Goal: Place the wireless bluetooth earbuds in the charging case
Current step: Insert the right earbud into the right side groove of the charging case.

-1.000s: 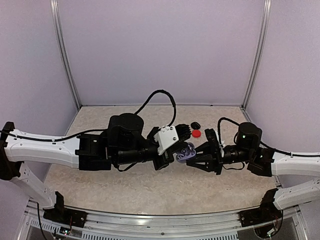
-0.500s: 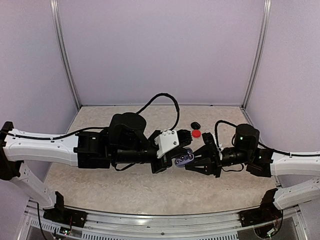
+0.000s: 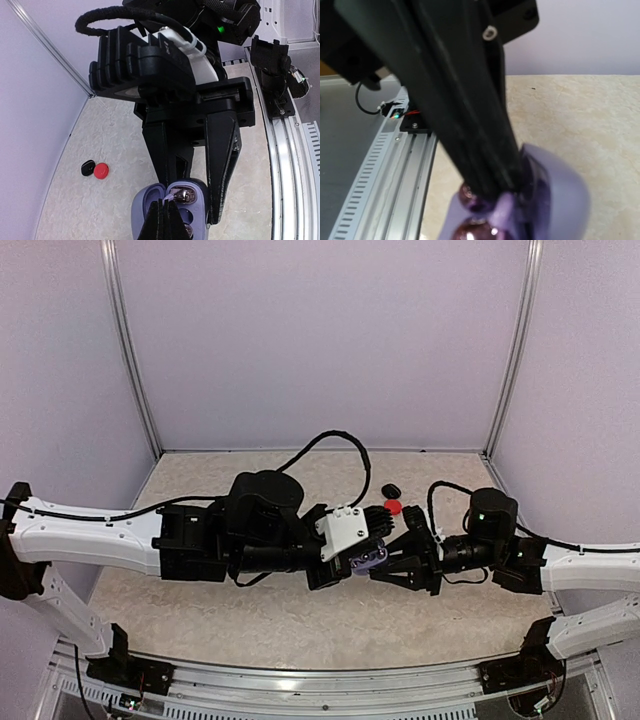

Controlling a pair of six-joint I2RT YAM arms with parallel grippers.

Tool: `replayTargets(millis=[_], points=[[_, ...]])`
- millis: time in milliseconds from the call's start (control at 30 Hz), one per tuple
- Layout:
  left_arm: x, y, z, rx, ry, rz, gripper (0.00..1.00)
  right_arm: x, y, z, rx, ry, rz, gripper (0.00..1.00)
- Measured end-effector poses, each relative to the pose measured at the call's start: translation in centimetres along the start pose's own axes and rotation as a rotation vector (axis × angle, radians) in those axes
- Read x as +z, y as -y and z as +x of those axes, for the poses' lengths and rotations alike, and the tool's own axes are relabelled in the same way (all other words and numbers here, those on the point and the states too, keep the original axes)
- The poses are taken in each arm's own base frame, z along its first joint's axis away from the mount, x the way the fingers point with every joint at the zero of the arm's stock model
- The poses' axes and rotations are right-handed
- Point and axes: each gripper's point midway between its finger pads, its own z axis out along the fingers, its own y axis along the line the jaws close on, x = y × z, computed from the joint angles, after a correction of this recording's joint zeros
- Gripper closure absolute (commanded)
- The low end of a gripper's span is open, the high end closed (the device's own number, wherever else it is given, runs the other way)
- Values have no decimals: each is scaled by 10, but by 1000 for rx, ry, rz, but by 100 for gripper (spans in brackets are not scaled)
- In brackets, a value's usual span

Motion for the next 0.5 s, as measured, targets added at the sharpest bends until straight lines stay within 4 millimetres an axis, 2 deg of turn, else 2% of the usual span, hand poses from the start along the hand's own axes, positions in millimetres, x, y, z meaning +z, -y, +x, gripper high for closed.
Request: replayTargets(millis=[200, 500], points=[[0, -1, 0, 11, -6, -3, 100, 0, 3, 0, 0, -3, 17, 100], [-1, 2, -1, 18, -11, 10, 82, 0, 8, 0, -4, -2, 49, 100]])
